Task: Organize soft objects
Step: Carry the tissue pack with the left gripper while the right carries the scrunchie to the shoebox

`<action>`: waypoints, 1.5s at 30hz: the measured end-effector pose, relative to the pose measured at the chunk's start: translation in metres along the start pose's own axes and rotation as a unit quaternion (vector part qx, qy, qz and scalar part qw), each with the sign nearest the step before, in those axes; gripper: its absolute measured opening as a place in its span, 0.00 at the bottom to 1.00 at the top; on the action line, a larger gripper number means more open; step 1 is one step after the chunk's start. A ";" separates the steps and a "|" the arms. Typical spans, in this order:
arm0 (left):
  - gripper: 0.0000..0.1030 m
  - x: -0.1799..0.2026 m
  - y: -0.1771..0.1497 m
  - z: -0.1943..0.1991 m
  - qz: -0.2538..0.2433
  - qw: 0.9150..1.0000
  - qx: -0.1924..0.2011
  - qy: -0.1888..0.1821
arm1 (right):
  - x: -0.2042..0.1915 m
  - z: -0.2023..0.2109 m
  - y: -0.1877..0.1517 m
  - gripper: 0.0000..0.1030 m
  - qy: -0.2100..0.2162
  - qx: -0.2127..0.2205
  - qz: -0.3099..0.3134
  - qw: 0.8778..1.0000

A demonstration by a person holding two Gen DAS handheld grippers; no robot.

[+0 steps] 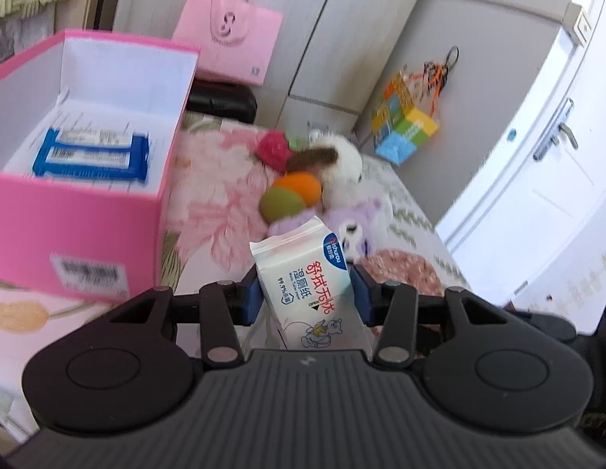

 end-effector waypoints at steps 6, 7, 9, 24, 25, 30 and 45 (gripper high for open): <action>0.44 -0.017 -0.008 0.019 0.006 1.000 -0.020 0.006 | -0.024 0.008 0.009 0.20 0.042 -0.010 0.033 0.999; 0.44 -0.021 -0.008 0.023 0.009 1.000 -0.020 0.009 | -0.028 0.009 0.010 0.20 0.047 -0.011 0.037 0.998; 0.44 -0.028 -0.008 0.031 0.015 1.000 -0.022 0.013 | -0.036 0.011 0.014 0.20 0.057 -0.012 0.046 0.997; 0.44 -0.065 -0.012 0.107 0.041 0.998 -0.017 0.034 | -0.095 0.022 0.044 0.20 0.139 -0.005 0.084 0.987; 0.44 -0.066 -0.012 0.115 0.040 0.998 -0.015 0.035 | -0.098 0.023 0.046 0.20 0.144 -0.004 0.084 0.986; 0.44 -0.070 -0.009 0.144 0.039 0.999 -0.002 0.037 | -0.115 0.029 0.060 0.20 0.157 0.010 0.094 0.983; 0.44 -0.068 0.057 0.168 0.024 0.998 0.038 0.034 | -0.125 0.019 0.124 0.21 0.174 0.053 0.088 0.979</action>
Point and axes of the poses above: each gripper's, at about its wrist camera, not at the fingertips, and z roughly against the way its jaws point, x to its right, y to its top, the point moved 5 cm from there along -z, roughly the way its jaws point, and after that the axes turned 15 degrees about z, right-handed, at the moved point
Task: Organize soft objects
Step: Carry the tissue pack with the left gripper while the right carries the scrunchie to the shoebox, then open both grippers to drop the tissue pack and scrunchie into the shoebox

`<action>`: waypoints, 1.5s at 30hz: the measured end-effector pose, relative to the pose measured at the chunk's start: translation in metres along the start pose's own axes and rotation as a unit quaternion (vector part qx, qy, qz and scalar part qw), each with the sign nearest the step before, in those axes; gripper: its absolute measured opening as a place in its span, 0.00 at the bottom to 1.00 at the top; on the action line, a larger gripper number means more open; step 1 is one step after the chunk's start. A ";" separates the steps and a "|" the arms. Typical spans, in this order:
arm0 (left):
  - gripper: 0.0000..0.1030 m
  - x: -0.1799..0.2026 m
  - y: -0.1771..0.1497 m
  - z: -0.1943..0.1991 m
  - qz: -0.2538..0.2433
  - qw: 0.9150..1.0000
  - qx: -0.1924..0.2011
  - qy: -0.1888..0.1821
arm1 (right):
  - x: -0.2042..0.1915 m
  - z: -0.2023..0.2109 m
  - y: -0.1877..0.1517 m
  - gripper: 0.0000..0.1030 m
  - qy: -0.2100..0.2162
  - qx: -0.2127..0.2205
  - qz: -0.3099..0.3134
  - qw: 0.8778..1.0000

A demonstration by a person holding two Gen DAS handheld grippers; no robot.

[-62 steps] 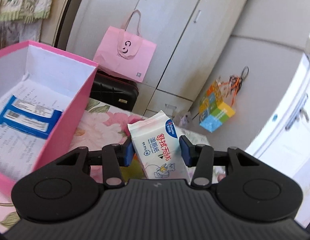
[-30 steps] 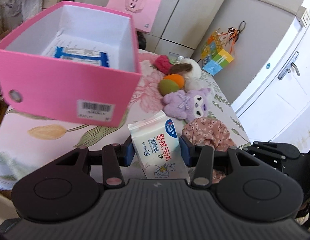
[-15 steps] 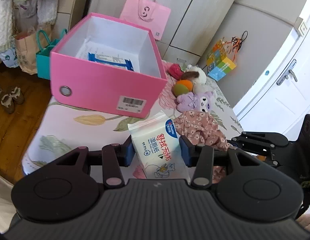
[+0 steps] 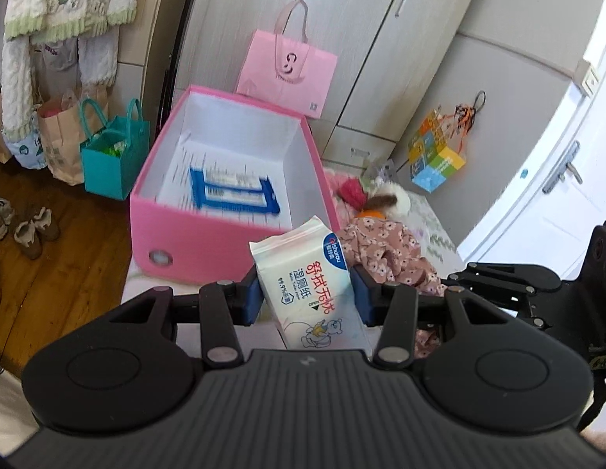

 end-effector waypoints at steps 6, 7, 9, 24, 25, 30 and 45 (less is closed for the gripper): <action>0.44 0.006 0.053 -0.019 0.001 1.000 0.025 -0.008 | 0.033 -0.017 0.040 0.22 -0.009 0.021 0.003 1.000; 0.44 0.007 0.063 -0.023 -0.001 0.999 0.031 -0.006 | 0.040 -0.020 0.048 0.22 -0.008 0.031 0.008 0.999; 0.44 0.008 0.082 -0.035 -0.002 0.999 0.039 0.001 | 0.055 -0.028 0.062 0.22 -0.004 0.042 0.016 0.999; 0.44 -0.033 0.167 -0.199 0.033 0.997 -0.032 0.068 | 0.144 -0.177 0.085 0.23 -0.008 -0.087 0.103 0.991; 0.44 -0.036 0.168 -0.208 0.039 0.996 -0.039 0.072 | 0.149 -0.184 0.085 0.25 -0.007 -0.091 0.111 0.990; 0.44 -0.046 0.167 -0.234 0.053 0.991 -0.055 0.108 | 0.162 -0.216 0.078 0.28 0.026 -0.157 0.139 0.977; 0.57 -0.040 0.174 -0.231 0.026 0.990 -0.007 0.136 | 0.173 -0.234 0.066 0.64 -0.034 -0.186 0.178 0.966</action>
Point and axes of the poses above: each gripper's, at about its wrist camera, not at the fingertips, and z roughly against the way its jaws point, x to its right, y to its top, the point moved 5 cm from there along -z, roughly the way its jaws point, and after that the axes turned 15 degrees about z, right-handed, at the moved point
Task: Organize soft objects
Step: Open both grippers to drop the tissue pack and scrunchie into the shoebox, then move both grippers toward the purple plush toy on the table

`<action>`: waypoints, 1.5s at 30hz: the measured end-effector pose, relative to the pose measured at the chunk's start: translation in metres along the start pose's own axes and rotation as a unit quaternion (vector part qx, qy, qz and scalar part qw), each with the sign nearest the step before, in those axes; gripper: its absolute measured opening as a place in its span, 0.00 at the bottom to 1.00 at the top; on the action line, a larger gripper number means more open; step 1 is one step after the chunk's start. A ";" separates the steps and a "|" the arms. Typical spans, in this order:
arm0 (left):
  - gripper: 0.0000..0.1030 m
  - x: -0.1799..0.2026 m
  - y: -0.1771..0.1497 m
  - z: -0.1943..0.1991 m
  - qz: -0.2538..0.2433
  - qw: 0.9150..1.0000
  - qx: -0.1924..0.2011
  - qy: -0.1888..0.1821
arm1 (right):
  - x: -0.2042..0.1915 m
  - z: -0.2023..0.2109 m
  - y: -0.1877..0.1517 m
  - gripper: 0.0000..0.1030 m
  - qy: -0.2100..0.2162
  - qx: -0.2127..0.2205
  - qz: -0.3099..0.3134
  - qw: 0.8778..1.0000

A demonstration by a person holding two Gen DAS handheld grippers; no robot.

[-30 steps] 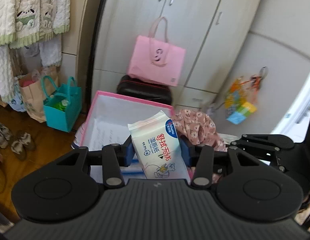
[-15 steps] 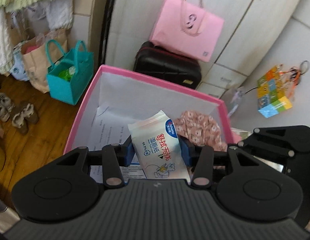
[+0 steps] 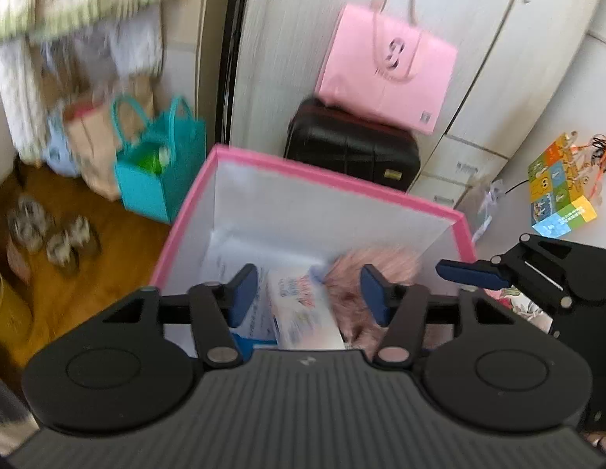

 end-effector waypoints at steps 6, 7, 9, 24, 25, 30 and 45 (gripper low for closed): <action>0.57 0.007 -0.007 0.053 -0.049 0.998 0.042 -0.017 | 0.008 0.050 -0.013 0.64 -0.002 0.060 -0.056 0.997; 0.57 0.008 -0.010 0.063 -0.060 0.997 0.048 -0.016 | 0.009 0.062 -0.017 0.64 0.003 0.072 -0.073 0.995; 0.57 0.010 -0.018 0.080 -0.075 0.996 0.049 -0.023 | 0.011 0.085 -0.027 0.64 0.008 0.095 -0.104 0.990; 0.60 0.062 -0.099 0.178 -0.168 0.978 0.028 -0.118 | -0.018 0.205 -0.103 0.69 -0.030 0.125 -0.179 0.975; 0.60 0.066 -0.105 0.183 -0.174 0.977 0.028 -0.122 | -0.022 0.211 -0.110 0.69 -0.033 0.123 -0.181 0.975; 0.63 0.088 -0.136 0.195 -0.194 0.969 0.008 -0.152 | -0.038 0.233 -0.137 0.70 -0.037 0.113 -0.180 0.976; 0.66 0.141 -0.200 0.130 -0.230 0.956 -0.069 -0.171 | -0.074 0.225 -0.216 0.82 -0.079 0.098 -0.178 0.976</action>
Point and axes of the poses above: each gripper's, at about its wrist camera, not at the fingertips, and z roughly against the way its jaws point, x to its right, y to its top, the point moved 5 cm from there along -z, roughly the way its jaws point, and after that the axes turned 15 degrees about z, right-handed, at the moved point
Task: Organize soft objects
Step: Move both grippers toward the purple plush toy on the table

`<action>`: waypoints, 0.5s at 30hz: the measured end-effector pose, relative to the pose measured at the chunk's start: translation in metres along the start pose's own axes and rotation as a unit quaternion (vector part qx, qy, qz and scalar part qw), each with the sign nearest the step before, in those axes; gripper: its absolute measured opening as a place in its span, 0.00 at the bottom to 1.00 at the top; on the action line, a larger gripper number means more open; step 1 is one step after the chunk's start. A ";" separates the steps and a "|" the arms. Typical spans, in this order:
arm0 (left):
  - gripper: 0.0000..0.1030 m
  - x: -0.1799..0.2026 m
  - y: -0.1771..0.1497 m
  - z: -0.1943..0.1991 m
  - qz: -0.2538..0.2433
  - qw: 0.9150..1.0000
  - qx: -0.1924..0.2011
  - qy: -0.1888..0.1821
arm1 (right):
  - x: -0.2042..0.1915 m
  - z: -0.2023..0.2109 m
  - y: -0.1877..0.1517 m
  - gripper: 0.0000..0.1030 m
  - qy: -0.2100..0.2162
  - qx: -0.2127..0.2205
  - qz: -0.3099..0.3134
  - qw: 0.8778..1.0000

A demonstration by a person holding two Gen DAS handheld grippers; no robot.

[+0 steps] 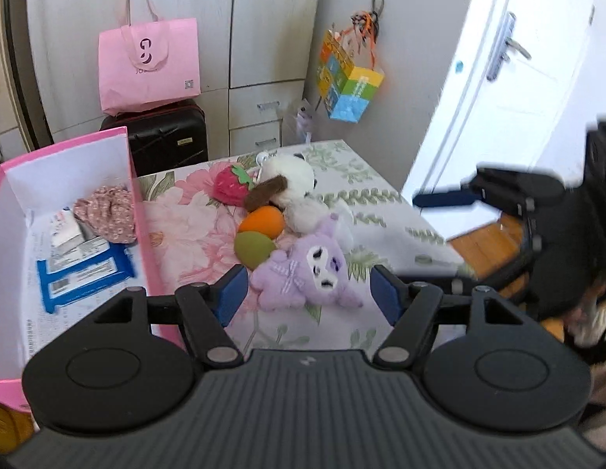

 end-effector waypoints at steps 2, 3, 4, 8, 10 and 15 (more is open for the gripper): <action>0.66 -0.001 0.001 -0.008 0.008 1.000 0.011 -0.007 | -0.002 -0.006 -0.011 0.82 0.002 0.006 0.006 1.000; 0.66 -0.002 0.001 -0.013 0.015 1.000 0.015 -0.009 | -0.002 -0.009 -0.016 0.82 0.004 0.008 0.007 1.000; 0.66 -0.003 0.002 -0.019 0.019 1.000 0.019 -0.012 | -0.002 -0.015 -0.022 0.82 0.005 0.010 0.004 1.000; 0.66 0.001 -0.002 -0.043 0.003 1.000 0.012 0.000 | 0.003 -0.035 -0.044 0.82 0.009 0.016 0.027 0.999; 0.66 0.000 -0.004 -0.054 -0.008 1.000 0.010 0.018 | 0.010 -0.048 -0.054 0.82 0.020 0.001 0.029 0.999; 0.65 -0.013 -0.007 -0.077 0.010 0.998 0.019 0.052 | 0.016 -0.070 -0.072 0.82 0.070 0.002 -0.064 0.996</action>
Point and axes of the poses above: each gripper's, at about its wrist camera, not at the fingertips, and z roughly against the way its jaws point, x to its right, y to its top, the point moved 5 cm from there along -z, roughly the way its jaws point, and after that the axes turned 15 degrees about z, right-handed, at the moved point
